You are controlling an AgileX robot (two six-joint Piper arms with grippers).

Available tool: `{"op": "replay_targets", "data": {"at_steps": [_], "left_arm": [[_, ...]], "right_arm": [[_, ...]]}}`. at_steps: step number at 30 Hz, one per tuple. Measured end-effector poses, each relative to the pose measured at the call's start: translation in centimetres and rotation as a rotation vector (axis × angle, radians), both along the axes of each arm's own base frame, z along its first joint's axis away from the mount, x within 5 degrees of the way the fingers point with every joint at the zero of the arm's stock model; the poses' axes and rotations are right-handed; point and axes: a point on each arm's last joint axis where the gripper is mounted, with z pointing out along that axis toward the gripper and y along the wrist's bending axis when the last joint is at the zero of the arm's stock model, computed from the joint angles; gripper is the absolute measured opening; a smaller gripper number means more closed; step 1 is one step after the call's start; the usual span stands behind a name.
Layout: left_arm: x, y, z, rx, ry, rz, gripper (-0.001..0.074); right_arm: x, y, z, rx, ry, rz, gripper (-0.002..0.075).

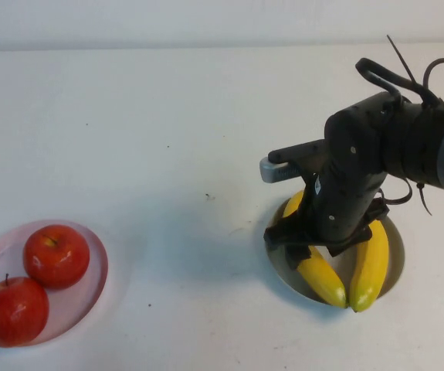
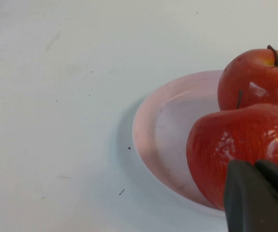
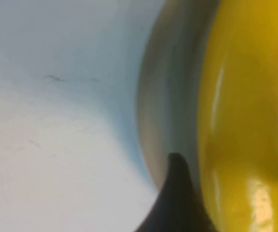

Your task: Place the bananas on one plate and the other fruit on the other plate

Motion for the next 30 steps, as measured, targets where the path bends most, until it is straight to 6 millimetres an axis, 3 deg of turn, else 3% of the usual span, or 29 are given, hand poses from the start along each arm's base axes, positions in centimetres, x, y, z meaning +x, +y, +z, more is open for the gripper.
{"op": "replay_targets", "data": {"at_steps": [5, 8, 12, 14, 22, 30], "left_arm": [[0.0, 0.0, 0.0, 0.0, 0.0, 0.0, -0.0004], [0.0, 0.0, 0.0, 0.0, 0.0, 0.0, -0.0004], [0.0, 0.0, 0.0, 0.0, 0.0, 0.0, -0.0004], [0.0, 0.0, 0.0, 0.0, 0.0, 0.0, -0.0004], [0.0, 0.0, 0.0, 0.0, 0.0, 0.0, -0.0004], [0.0, 0.0, 0.0, 0.0, 0.0, 0.0, -0.0004]], "right_arm": [[-1.3, 0.3, 2.7, 0.054, -0.043, 0.015, 0.0398], [-3.0, 0.0, 5.6, 0.096, -0.068, 0.031, 0.0278], [-5.9, -1.7, 10.3, 0.151, -0.121, 0.044, 0.0066], [-7.5, -3.0, 11.9, 0.146, -0.123, 0.06, 0.0022], [-14.4, -8.6, 17.2, 0.204, -0.292, 0.15, -0.0013], [-20.6, -13.5, 18.6, 0.286, -0.421, 0.172, -0.0015]]}}
